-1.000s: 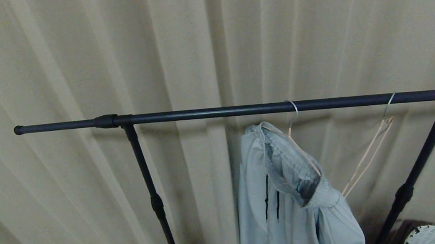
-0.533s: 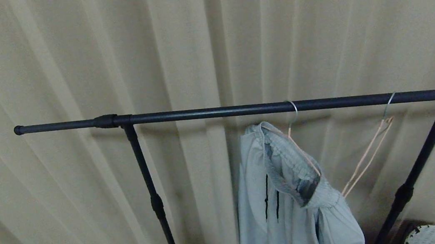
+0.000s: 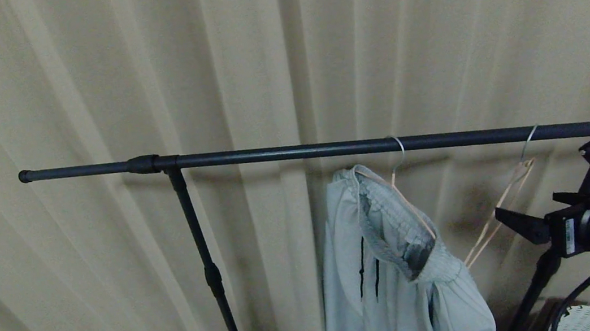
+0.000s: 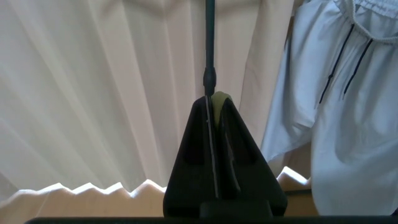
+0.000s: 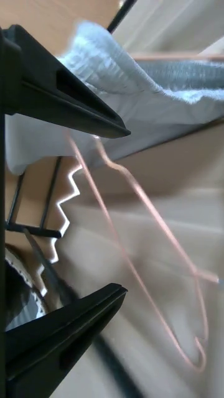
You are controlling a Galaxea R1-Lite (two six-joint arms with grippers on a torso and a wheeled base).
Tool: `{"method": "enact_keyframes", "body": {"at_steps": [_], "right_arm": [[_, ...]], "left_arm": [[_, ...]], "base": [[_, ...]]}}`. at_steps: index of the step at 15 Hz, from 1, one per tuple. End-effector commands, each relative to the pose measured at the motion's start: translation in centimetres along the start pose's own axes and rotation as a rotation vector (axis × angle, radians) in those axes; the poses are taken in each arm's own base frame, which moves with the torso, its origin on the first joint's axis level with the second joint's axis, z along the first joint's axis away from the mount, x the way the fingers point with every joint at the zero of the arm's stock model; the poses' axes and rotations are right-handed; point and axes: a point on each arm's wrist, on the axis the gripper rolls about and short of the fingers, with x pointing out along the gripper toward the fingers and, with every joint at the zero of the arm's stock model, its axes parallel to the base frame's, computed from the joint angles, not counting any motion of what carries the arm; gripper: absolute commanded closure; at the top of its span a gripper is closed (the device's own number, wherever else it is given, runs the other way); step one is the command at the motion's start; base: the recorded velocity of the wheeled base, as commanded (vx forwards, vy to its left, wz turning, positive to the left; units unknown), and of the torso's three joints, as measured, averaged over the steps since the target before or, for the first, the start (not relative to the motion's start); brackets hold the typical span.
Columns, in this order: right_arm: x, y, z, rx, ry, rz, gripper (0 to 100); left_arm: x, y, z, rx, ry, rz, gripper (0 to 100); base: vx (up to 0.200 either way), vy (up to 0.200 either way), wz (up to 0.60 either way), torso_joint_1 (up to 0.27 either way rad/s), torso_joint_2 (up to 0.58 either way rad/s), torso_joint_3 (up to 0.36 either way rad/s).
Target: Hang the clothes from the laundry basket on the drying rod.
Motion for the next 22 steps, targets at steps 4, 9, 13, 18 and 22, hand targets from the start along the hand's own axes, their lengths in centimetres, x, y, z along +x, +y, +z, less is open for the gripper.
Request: {"method": "enact_keyframes", "body": {"at_steps": [4, 9, 13, 18, 22], "right_arm": [[4.3, 1.0, -1.9, 0.010, 0.085, -0.056, 0], [3.9, 0.8, -2.7, 0.018, 0.108, -0.095, 0], [3.3, 0.3, -2.9, 0.026, 0.108, -0.118, 0], [2.2, -1.1, -3.3, 0.048, 0.103, -0.171, 0], [1.5, -1.9, -3.3, 0.061, 0.097, -0.206, 0]], "left_arm": [[0.0, 0.0, 0.0, -0.001, 0.004, 0.002, 100], [0.0, 0.0, 0.0, 0.001, 0.002, 0.002, 100], [0.0, 0.0, 0.0, 0.000, 0.002, 0.006, 100], [0.0, 0.0, 0.0, -0.001, 0.004, 0.006, 100], [0.0, 0.0, 0.0, -0.001, 0.004, 0.006, 100]], "base": [[0.000, 0.000, 0.00, 0.000, 0.00, 0.000], [0.000, 0.000, 0.00, 0.000, 0.00, 0.000], [0.000, 0.000, 0.00, 0.000, 0.00, 0.000], [0.000, 0.000, 0.00, 0.000, 0.00, 0.000], [0.000, 0.000, 0.00, 0.000, 0.00, 0.000]]}}
